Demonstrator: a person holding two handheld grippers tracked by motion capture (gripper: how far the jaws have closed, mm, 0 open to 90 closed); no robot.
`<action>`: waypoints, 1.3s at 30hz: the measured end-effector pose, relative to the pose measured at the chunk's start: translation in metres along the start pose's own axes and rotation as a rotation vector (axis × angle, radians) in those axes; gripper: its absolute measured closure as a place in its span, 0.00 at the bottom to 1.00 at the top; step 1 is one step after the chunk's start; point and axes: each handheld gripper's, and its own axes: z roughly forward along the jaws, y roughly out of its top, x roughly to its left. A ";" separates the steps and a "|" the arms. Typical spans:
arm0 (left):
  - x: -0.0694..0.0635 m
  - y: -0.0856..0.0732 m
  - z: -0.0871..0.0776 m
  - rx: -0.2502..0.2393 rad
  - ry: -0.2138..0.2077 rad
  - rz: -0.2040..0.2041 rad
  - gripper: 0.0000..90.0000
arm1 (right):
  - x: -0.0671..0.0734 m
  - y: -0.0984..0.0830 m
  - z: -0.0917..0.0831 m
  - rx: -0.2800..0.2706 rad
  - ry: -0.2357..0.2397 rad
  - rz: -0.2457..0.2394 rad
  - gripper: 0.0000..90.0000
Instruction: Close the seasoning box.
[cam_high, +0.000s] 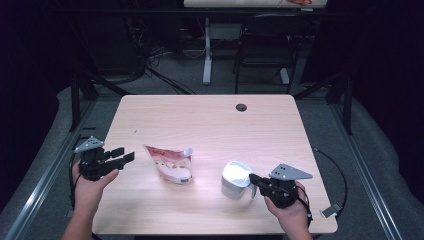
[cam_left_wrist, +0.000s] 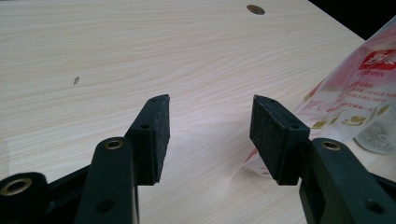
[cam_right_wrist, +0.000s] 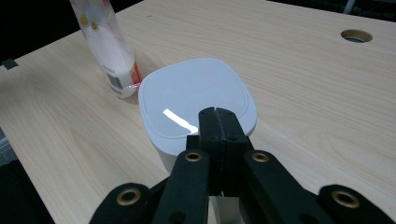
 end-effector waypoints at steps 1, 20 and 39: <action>0.000 0.000 0.000 0.000 0.000 0.000 0.53 | 0.000 0.000 0.000 -0.003 0.000 0.001 1.00; 0.002 0.000 -0.001 -0.001 0.002 -0.005 0.53 | 0.006 0.017 0.007 0.099 -0.016 -0.010 1.00; 0.001 0.000 0.000 -0.004 0.003 -0.005 0.53 | 0.000 0.004 -0.002 0.050 -0.026 0.049 1.00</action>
